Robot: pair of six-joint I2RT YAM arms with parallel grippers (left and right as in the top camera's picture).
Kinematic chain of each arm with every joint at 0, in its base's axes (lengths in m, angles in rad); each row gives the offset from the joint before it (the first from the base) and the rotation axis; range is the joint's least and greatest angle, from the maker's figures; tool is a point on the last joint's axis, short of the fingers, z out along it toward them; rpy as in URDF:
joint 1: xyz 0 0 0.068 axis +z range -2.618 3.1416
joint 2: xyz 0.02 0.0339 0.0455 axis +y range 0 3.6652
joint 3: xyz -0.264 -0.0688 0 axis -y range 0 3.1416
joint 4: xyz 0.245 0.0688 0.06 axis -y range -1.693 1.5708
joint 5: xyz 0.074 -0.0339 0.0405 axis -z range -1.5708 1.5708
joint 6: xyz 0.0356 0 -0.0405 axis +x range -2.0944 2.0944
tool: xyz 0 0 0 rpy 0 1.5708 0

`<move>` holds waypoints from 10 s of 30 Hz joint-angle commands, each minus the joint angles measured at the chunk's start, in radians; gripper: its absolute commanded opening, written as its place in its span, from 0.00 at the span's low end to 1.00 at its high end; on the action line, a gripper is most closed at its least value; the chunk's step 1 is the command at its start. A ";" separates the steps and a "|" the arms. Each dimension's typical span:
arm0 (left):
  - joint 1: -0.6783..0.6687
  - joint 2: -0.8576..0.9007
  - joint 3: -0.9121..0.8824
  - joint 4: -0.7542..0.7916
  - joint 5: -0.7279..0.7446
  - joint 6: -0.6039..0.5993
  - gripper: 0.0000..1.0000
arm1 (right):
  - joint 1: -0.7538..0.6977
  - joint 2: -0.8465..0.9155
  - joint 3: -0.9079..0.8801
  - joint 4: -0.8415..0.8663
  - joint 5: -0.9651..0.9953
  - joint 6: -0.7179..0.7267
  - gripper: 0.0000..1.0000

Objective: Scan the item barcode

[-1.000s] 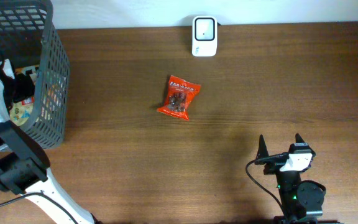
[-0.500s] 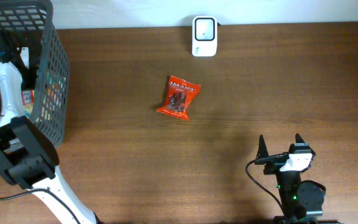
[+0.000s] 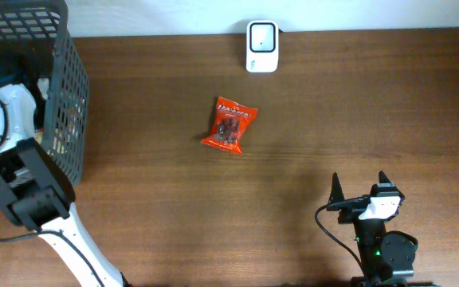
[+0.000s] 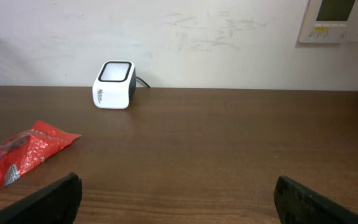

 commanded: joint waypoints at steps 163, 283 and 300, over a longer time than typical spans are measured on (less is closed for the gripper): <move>0.026 0.192 0.454 -0.542 0.327 -0.352 0.73 | -0.004 -0.005 -0.006 -0.006 0.011 0.004 0.98; 0.101 0.192 0.704 -0.426 0.499 -0.408 0.99 | -0.004 -0.005 -0.006 -0.006 0.011 0.004 0.98; -0.029 0.338 0.703 -0.397 0.222 -0.454 0.99 | -0.004 -0.005 -0.006 -0.006 0.011 0.004 0.98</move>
